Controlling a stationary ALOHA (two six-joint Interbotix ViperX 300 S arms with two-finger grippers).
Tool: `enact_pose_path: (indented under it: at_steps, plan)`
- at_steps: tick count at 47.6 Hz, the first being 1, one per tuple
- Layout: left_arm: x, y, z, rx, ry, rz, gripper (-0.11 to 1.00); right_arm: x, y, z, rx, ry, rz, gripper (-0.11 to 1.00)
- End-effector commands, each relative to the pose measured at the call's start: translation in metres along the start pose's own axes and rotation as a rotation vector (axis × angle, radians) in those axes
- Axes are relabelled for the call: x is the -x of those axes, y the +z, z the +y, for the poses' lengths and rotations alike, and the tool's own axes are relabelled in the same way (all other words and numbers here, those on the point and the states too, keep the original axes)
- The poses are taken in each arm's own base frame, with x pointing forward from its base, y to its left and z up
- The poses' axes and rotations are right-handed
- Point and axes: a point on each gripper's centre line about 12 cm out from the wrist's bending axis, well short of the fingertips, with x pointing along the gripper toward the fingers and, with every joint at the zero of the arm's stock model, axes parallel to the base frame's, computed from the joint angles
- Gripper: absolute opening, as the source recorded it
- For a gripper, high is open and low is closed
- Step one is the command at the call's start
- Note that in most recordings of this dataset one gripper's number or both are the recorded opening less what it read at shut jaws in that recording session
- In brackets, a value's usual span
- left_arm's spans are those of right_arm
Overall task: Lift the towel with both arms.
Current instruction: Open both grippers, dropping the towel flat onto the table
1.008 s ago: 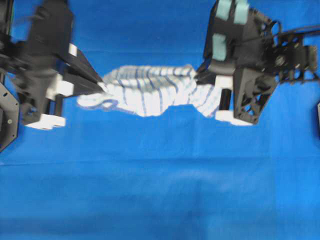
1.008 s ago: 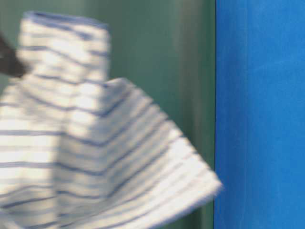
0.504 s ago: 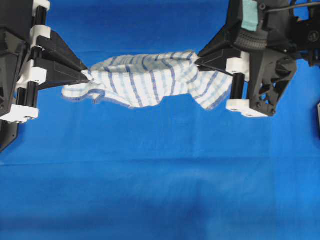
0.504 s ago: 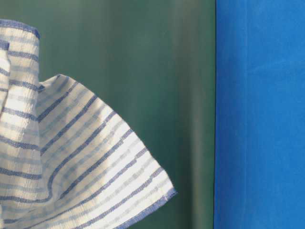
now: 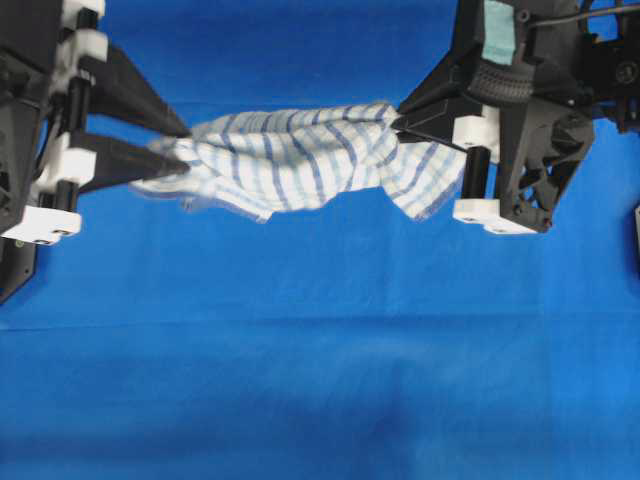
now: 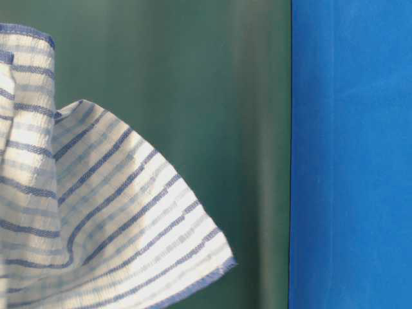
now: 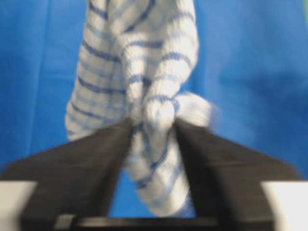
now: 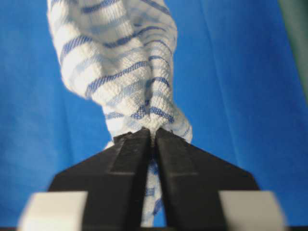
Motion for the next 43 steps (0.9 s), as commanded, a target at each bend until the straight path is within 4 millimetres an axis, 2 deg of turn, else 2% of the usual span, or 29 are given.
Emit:
enact_pose_path:
  at_steps: [1, 6, 9, 13, 19, 26, 31, 43]
  plan:
    - [0.011, 0.006, 0.0, 0.0, 0.0, -0.046, 0.52, 0.012, 0.006, -0.001, -0.005, 0.004, -0.037, 0.27]
    - [0.016, 0.005, 0.0, 0.002, 0.0, -0.055, 0.82, 0.011, 0.005, 0.0, 0.006, -0.001, -0.036, 0.6]
    - [0.019, 0.004, 0.0, 0.002, 0.0, -0.06, 0.89, 0.01, 0.006, -0.001, 0.006, -0.006, -0.038, 0.69]
    - [0.022, 0.004, 0.0, 0.003, 0.0, -0.072, 0.84, 0.01, 0.006, -0.001, 0.007, -0.01, -0.039, 0.67]
    - [0.019, 0.003, 0.0, 0.003, 0.0, -0.075, 0.85, 0.009, 0.004, -0.001, 0.008, -0.011, -0.033, 0.67]
    - [-0.004, -0.012, 0.001, 0.003, 0.001, -0.029, 0.85, -0.004, -0.009, 0.0, 0.017, -0.016, 0.009, 0.67]
    - [-0.027, -0.029, 0.002, 0.004, 0.003, 0.014, 0.85, -0.018, -0.021, 0.002, 0.021, -0.015, 0.034, 0.67]
    - [-0.066, -0.064, 0.003, 0.006, 0.006, 0.064, 0.85, -0.056, -0.057, 0.008, 0.018, -0.007, 0.088, 0.67]
